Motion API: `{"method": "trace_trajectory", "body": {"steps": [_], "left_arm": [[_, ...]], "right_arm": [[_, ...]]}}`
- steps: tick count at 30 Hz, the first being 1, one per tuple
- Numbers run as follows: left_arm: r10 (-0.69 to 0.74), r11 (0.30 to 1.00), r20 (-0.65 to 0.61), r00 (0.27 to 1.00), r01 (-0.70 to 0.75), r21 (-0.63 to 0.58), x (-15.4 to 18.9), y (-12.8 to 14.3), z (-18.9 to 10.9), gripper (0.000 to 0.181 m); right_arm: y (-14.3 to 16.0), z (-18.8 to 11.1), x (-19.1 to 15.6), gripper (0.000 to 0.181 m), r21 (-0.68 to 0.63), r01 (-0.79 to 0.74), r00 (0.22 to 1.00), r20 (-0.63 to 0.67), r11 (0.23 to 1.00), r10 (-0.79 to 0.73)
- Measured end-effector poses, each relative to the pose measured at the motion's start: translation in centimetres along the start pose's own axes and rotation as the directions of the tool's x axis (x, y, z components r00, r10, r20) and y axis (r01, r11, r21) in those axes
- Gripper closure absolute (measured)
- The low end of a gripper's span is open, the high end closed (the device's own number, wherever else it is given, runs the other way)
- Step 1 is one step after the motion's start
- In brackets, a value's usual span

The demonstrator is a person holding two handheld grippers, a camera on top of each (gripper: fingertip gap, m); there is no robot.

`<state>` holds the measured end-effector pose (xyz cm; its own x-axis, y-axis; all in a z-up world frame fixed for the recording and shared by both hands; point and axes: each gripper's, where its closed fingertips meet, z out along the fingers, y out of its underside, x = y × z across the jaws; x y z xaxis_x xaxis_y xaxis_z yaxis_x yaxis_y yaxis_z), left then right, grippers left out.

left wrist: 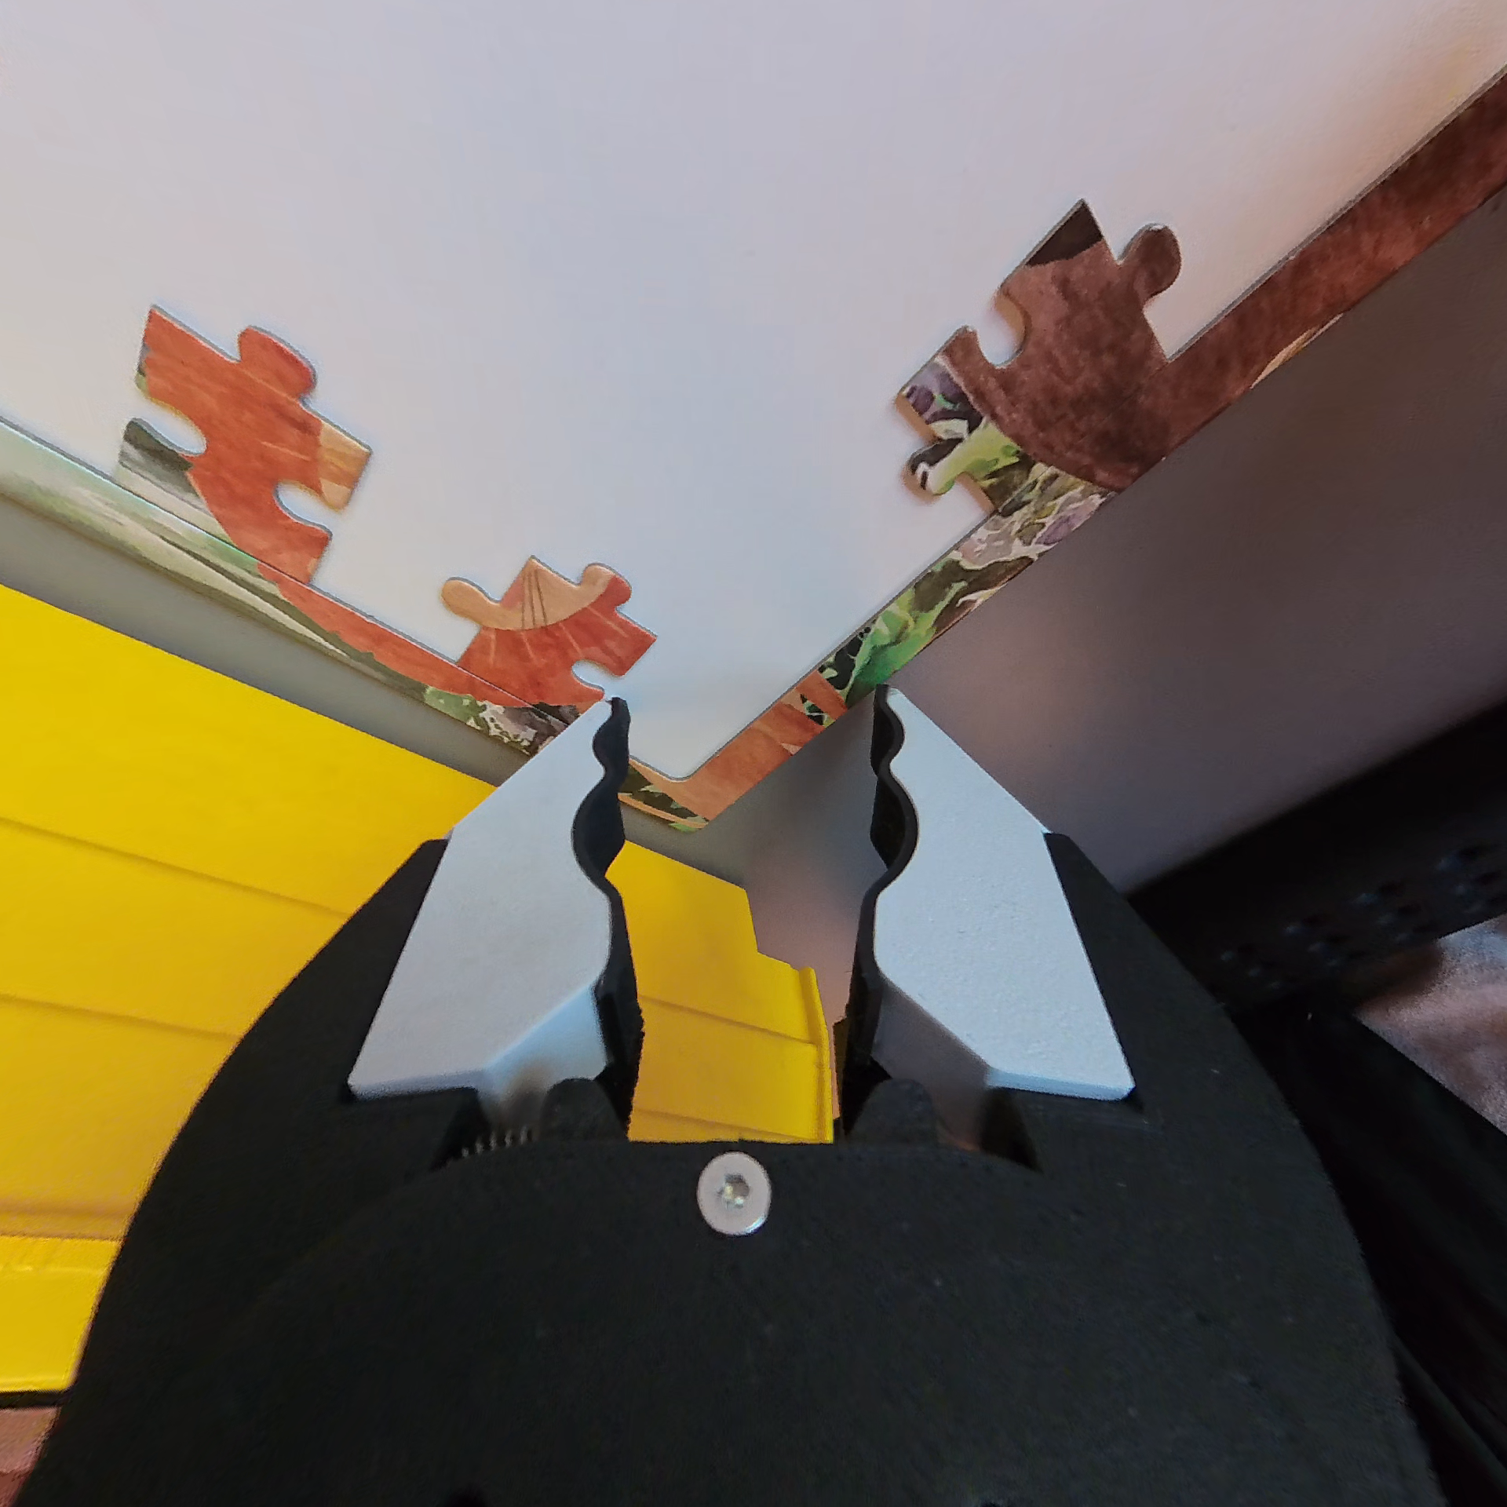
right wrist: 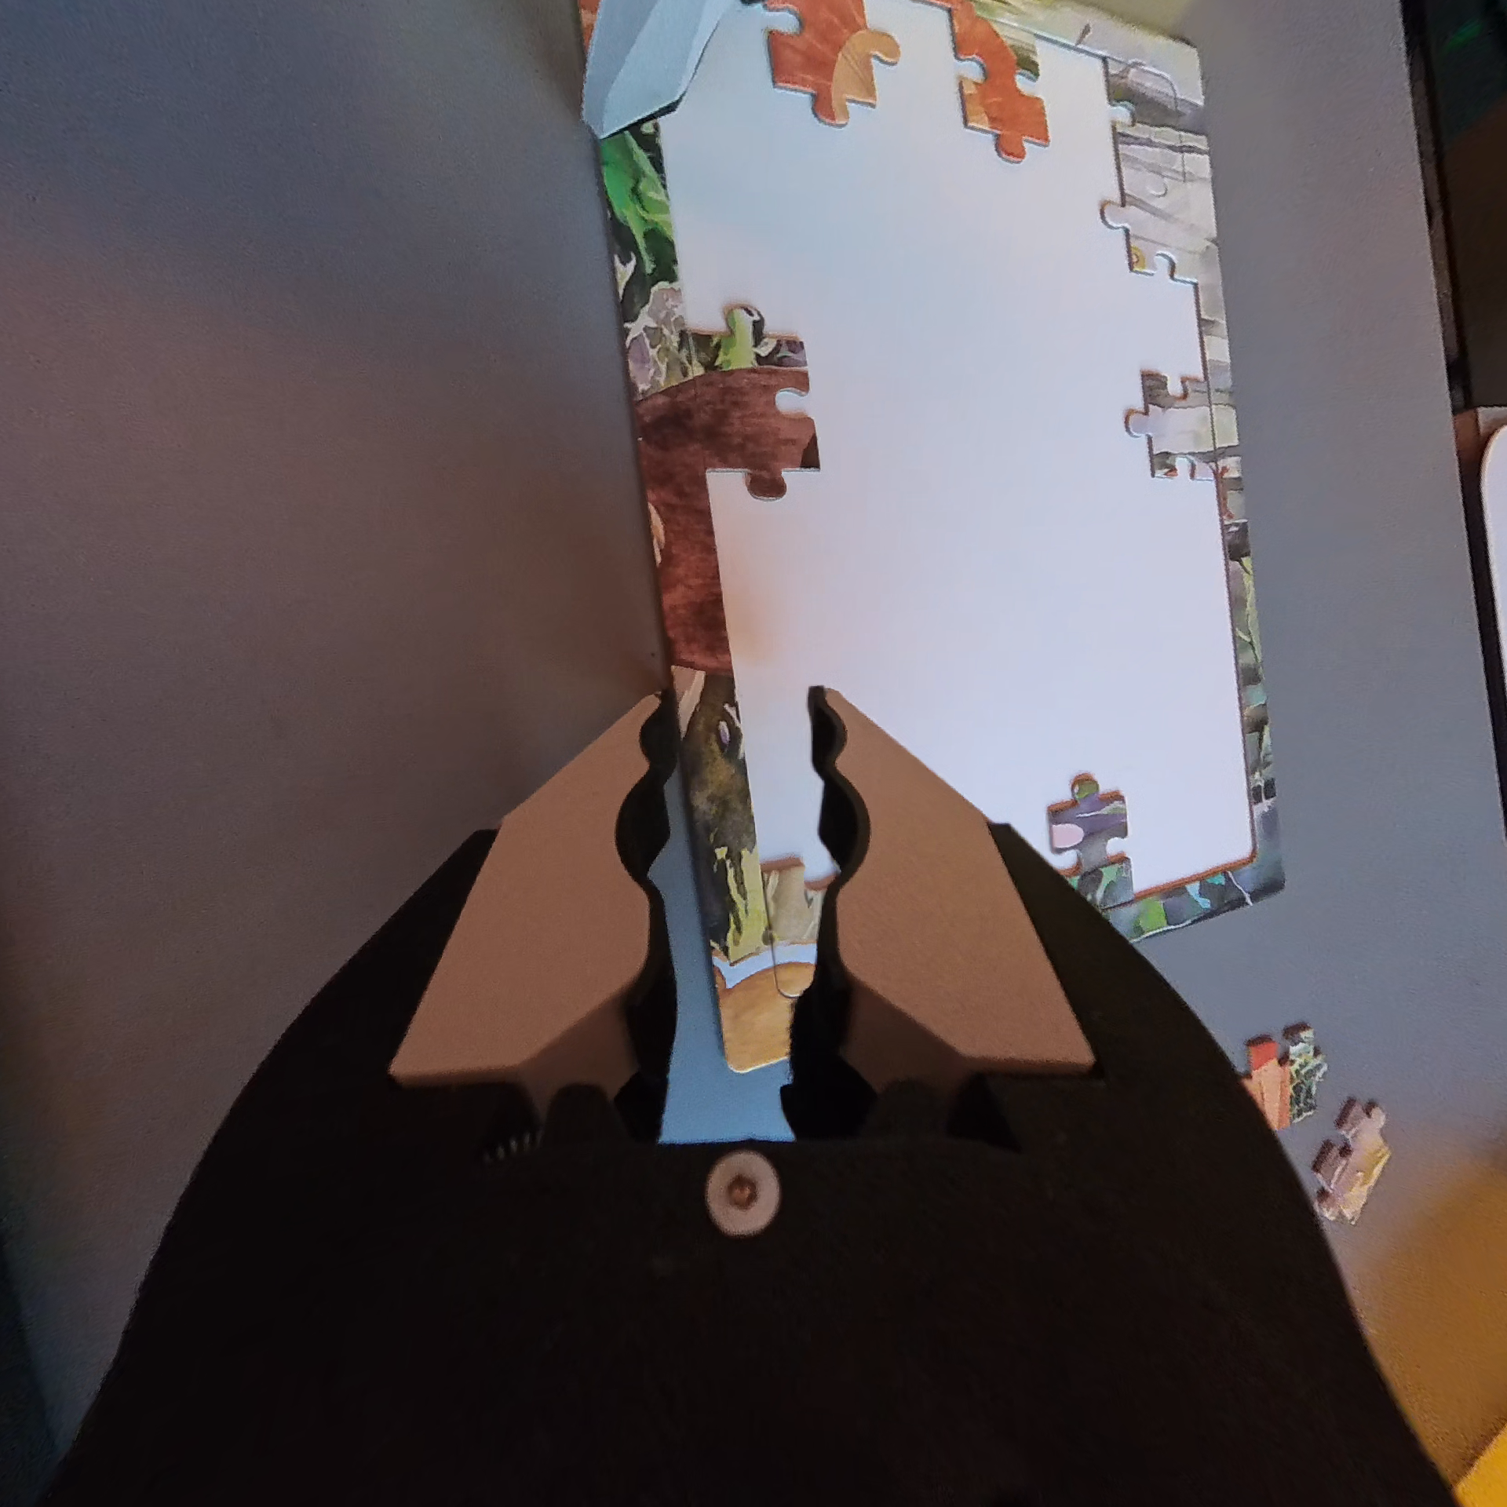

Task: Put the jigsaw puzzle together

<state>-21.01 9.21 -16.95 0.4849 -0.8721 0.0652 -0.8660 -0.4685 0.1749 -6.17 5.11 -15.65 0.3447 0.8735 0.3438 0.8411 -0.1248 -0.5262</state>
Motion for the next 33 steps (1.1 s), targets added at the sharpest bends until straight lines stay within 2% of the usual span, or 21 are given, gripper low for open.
{"method": "trace_trajectory", "body": {"steps": [4,6,8,9,11,13,14,18,21,22,24,26,28,30,33], "left_arm": [[-0.028,0.999,-0.075,0.997,0.031,0.040,0.4,-0.1,-0.3,0.118],[-0.041,0.995,-0.153,0.987,0.054,0.086,1.1,-0.5,-1.0,0.118],[-0.030,0.988,-0.216,0.976,0.062,0.141,2.0,-0.8,-2.2,0.124],[-0.009,0.984,-0.247,0.969,0.053,0.172,2.6,-0.9,-2.9,0.126],[-0.002,0.975,-0.205,0.979,0.047,0.219,2.2,-0.5,-4.2,0.124],[-0.019,0.956,-0.177,0.984,0.070,0.285,1.7,0.0,-6.0,0.129],[-0.032,0.942,-0.162,0.986,0.084,0.325,1.5,0.3,-7.0,0.125],[-0.093,0.861,-0.073,0.993,0.117,0.495,-0.2,1.3,-11.0,0.125],[-0.105,0.749,-0.066,0.992,0.122,0.651,-0.6,1.0,-14.7,0.124],[-0.103,0.701,-0.067,0.992,0.121,0.703,-0.7,0.9,-16.1,0.124],[-0.106,0.580,-0.053,0.993,0.105,0.808,-1.2,0.7,-19.1,0.125],[-0.152,0.422,-0.008,0.988,0.073,0.904,-2.5,1.0,-22.7,0.133],[-0.236,0.268,0.032,0.971,0.033,0.963,-4.0,2.6,-25.9,0.138],[-0.318,0.142,0.060,0.946,-0.015,0.990,-5.3,4.8,-28.2,0.135],[-0.508,0.037,0.095,0.856,-0.089,0.995,-8.4,9.1,-29.5,0.119]], "right_arm": [[-0.8,-1.8,1.4,0.146,0.085,-0.052,0.998,-0.028,0.995,0.055],[-1.6,-4.2,3.6,0.146,0.174,-0.122,0.988,-0.074,0.977,0.137],[-2.3,-7.3,6.2,0.145,0.291,-0.235,0.957,-0.097,0.928,0.273],[-2.6,-8.7,7.3,0.142,0.348,-0.289,0.937,-0.089,0.892,0.338],[-3.1,-10.5,7.8,0.123,0.431,-0.339,0.923,-0.016,0.836,0.383],[-3.2,-10.1,6.6,0.107,0.448,-0.330,0.936,0.043,0.831,0.348],[-3.0,-9.2,5.5,0.102,0.433,-0.301,0.950,0.057,0.849,0.308],[-1.5,-4.7,2.0,0.103,0.313,-0.141,0.990,0.044,0.939,0.133],[-1.8,-3.0,-0.2,0.129,0.299,-0.141,0.983,0.152,0.944,0.099],[-1.6,-2.4,-0.5,0.132,0.278,-0.153,0.979,0.170,0.948,0.108],[-0.5,-1.2,-0.9,0.138,0.216,-0.174,0.970,0.205,0.961,0.130],[0.3,-0.5,-1.0,0.144,0.174,-0.194,0.964,0.215,0.965,0.155],[0.8,-0.1,-1.0,0.151,0.152,-0.206,0.961,0.218,0.967,0.171],[0.9,0.0,-0.8,0.158,0.153,-0.214,0.960,0.215,0.965,0.179],[1.1,0.0,-0.5,0.165,0.155,-0.210,0.963,0.203,0.965,0.177]]}}
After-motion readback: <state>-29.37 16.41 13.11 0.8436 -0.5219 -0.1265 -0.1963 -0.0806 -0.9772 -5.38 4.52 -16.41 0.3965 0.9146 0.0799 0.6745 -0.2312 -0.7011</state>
